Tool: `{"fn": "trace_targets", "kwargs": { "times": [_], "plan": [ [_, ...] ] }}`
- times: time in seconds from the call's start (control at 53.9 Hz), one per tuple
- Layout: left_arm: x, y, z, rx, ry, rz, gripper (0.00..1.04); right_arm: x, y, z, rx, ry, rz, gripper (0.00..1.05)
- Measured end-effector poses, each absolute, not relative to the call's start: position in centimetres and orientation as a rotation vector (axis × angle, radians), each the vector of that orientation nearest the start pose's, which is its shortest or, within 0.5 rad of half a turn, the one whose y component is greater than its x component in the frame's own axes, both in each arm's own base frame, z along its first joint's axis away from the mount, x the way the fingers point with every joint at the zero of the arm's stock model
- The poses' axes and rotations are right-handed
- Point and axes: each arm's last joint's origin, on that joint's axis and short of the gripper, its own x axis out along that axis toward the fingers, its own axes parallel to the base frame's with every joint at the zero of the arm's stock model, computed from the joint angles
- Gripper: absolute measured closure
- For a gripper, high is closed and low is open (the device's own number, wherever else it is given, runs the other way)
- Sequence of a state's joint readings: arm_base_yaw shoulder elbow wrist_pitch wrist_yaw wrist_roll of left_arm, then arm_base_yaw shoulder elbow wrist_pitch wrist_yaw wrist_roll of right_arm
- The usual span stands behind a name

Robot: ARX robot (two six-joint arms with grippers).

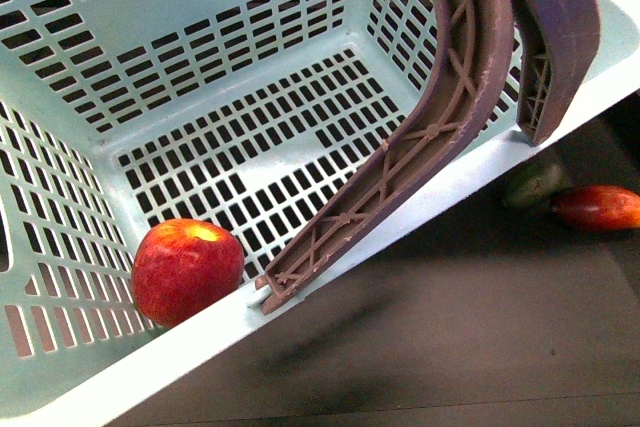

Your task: Pick apple with right arm and hold basket with left

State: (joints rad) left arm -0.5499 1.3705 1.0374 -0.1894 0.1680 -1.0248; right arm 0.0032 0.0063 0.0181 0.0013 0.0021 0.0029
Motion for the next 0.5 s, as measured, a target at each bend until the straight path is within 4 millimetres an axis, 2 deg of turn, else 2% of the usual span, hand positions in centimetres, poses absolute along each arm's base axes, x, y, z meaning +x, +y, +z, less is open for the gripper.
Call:
{"fn": "trace_targets", "kwargs": {
  "times": [0.037, 0.13, 0.241, 0.371, 0.501],
  "plan": [
    [25.5, -16.2, 29.1, -0.855, 0.827, -0.366, 0.85, 9.7, 0.0, 16.9, 0.003, -0.013, 0.001, 0.49],
    [25.5, -16.2, 29.1, -0.856, 0.827, -0.366, 0.85, 9.7, 0.0, 16.9, 0.003, -0.013, 0.001, 0.26],
    [25.5, -16.2, 29.1, -0.855, 0.827, -0.366, 0.85, 9.7, 0.0, 16.9, 0.003, -0.013, 0.001, 0.07],
    [26.2, -15.8, 29.2, -0.963, 0.723, -0.403, 0.85, 9.7, 0.0, 16.9, 0.003, -0.014, 0.002, 0.09],
    [27.1, -13.8, 29.6, -1.024, 0.677, -0.340, 0.85, 9.7, 0.0, 16.9, 0.003, -0.014, 0.001, 0.09]
  ]
}}
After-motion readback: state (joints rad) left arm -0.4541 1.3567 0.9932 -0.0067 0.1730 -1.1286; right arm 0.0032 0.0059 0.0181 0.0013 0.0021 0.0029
